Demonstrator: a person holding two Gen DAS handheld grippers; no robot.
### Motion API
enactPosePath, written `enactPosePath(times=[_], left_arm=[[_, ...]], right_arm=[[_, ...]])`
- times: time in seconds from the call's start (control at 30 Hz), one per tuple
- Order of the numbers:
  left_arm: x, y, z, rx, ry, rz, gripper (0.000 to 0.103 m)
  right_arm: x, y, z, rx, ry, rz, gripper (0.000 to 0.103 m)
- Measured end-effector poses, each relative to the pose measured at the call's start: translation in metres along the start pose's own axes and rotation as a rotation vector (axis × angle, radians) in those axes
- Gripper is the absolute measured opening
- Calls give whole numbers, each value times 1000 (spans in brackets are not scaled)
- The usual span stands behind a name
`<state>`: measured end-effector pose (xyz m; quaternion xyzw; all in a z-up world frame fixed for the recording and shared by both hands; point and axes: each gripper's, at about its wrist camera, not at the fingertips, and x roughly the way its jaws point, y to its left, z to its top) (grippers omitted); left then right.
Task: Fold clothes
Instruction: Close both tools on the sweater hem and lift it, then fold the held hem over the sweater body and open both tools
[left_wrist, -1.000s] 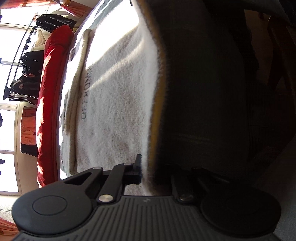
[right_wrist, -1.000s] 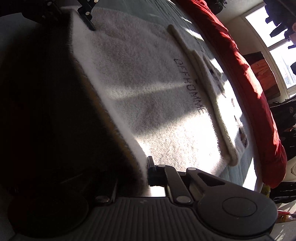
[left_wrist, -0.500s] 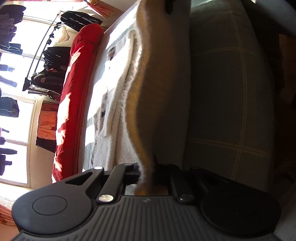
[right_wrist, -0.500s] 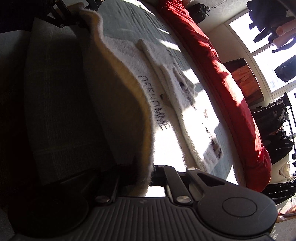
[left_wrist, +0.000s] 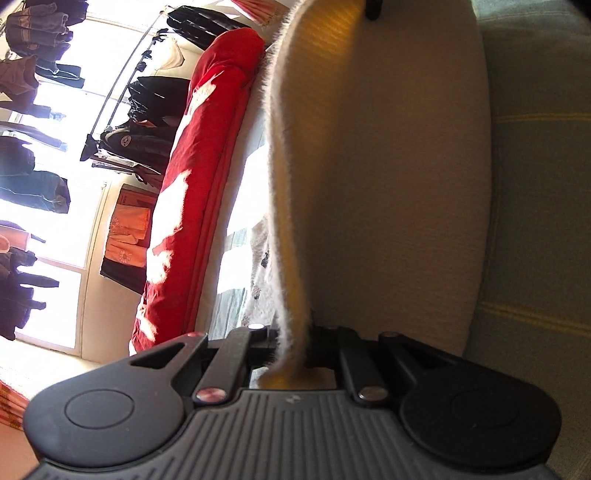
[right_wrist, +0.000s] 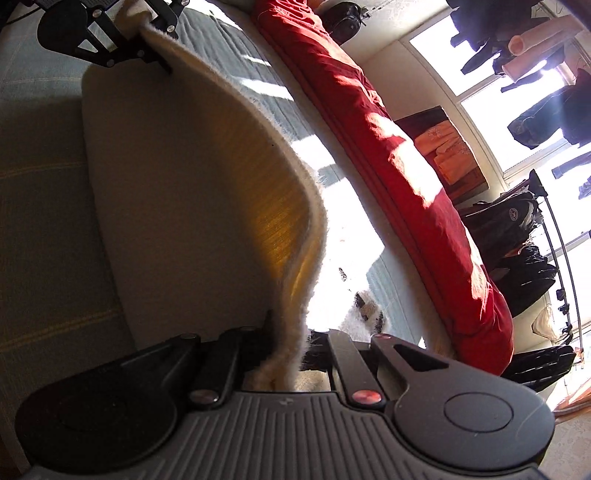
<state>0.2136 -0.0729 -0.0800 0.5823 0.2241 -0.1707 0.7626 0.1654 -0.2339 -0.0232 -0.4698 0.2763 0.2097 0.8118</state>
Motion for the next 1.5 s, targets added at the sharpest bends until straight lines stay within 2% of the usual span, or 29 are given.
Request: enactPosePath(times=[0.27, 0.53, 0.73, 1.0, 1.07, 1.17, 1.23, 1.3, 1.33, 1.5], left_arm=[[57, 35, 11, -43, 13, 32, 7], [114, 54, 14, -82, 37, 23, 7], [150, 59, 11, -97, 56, 1, 8], [174, 42, 6, -131, 72, -44, 15], [179, 37, 4, -139, 76, -55, 15], [172, 47, 4, -152, 72, -28, 20], [167, 54, 4, -161, 69, -9, 34], [162, 60, 5, -170, 66, 10, 43], [160, 64, 5, -174, 64, 20, 44], [136, 94, 2, -248, 52, 42, 50]], right_arm=[[60, -47, 22, 40, 1, -60, 8], [124, -84, 34, 106, 19, -80, 8], [169, -94, 38, 125, 43, -69, 8], [211, -86, 29, 162, 85, -36, 9], [214, -83, 28, 158, 87, -52, 14], [211, -82, 27, 159, 89, -77, 29], [201, -81, 34, 165, 83, -104, 47], [202, -90, 37, 172, 72, -115, 54], [199, -94, 35, 175, 67, -120, 57], [172, -109, 27, 230, 43, -113, 60]])
